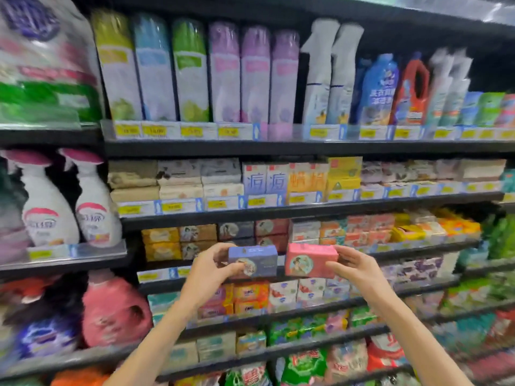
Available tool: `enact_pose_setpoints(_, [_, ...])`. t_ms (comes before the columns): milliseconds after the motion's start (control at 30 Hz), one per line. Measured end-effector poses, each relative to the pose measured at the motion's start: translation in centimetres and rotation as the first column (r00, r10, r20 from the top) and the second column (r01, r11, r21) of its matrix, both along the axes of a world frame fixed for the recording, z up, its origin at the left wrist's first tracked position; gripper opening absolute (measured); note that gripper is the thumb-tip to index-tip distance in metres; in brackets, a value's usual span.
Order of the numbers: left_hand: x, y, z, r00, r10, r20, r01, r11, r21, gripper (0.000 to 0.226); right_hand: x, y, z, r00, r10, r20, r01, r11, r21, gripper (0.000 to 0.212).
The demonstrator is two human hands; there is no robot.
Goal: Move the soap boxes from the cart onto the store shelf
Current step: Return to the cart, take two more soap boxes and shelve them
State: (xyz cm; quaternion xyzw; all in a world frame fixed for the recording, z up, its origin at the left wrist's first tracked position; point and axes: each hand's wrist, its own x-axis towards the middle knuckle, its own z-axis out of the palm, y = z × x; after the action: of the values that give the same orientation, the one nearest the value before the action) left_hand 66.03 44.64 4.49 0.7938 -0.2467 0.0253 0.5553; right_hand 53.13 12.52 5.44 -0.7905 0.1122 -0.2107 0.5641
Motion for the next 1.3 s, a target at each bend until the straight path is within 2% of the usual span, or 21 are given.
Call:
enact_pose_setpoints(167, [4.7,0.8,-1.2,0.991,0.134,-0.015,-0.133,0.991,0.032,0.036,6.5,0.5,-0.6,0.995,0.097,-0.016,-0.097,0.994,-0.040,0.041])
enact_pose_setpoints(300, [7.5,0.6,-1.9,0.975,0.220,-0.002,-0.219,0.969,0.111,0.043,9.5,0.1,-1.3,0.988,0.148,-0.041,-0.150,0.987,-0.053,0.039])
enact_pose_setpoints(400, [9.3,0.0,-2.4,0.963,0.271,-0.009,-0.265,0.948,0.177,0.054,11.2,-0.6,-1.7,0.987,0.156,-0.048,-0.159,0.986,-0.049,0.048])
enact_pose_setpoints(533, [10.5,-1.4,-2.6,0.951,0.297,-0.090,-0.279,0.945,0.168,0.045,12.8,-1.5,-2.0,0.986,0.153,-0.061,-0.155,0.988,-0.030,0.053])
enact_pose_setpoints(633, [11.2,-2.5,-3.3,0.942,0.325,-0.079,-0.297,0.922,0.250,0.047,13.6,-2.1,-2.4,0.988,0.139,-0.067,-0.142,0.989,-0.036,0.058])
enact_pose_setpoints(800, [11.1,-3.7,-4.5,0.900,0.435,-0.023,-0.402,0.848,0.345,0.043,14.6,-2.3,-3.1,0.983,0.168,-0.073,-0.169,0.985,-0.014,0.050])
enact_pose_setpoints(900, [10.8,-3.9,-4.8,0.885,0.465,0.032,-0.443,0.817,0.368,0.046,15.3,-2.3,-3.8,0.982,0.171,-0.074,-0.171,0.985,0.002,0.044])
enact_pose_setpoints(1100, [11.2,-3.9,-5.1,0.871,0.490,0.038,-0.463,0.793,0.397,0.047,16.3,-2.0,-4.9,0.986,0.156,-0.056,-0.158,0.987,-0.023,0.044])
enact_pose_setpoints(1233, [11.1,-3.9,-5.2,0.869,0.488,0.074,-0.477,0.791,0.382,0.042,16.8,-1.6,-5.7,0.994,0.100,-0.044,-0.105,0.986,-0.129,0.051])
enact_pose_setpoints(1300, [11.1,-3.9,-5.2,0.873,0.484,0.066,-0.471,0.797,0.377,0.041,17.0,-1.2,-5.9,0.996,0.083,-0.030,-0.087,0.982,-0.170,0.046])
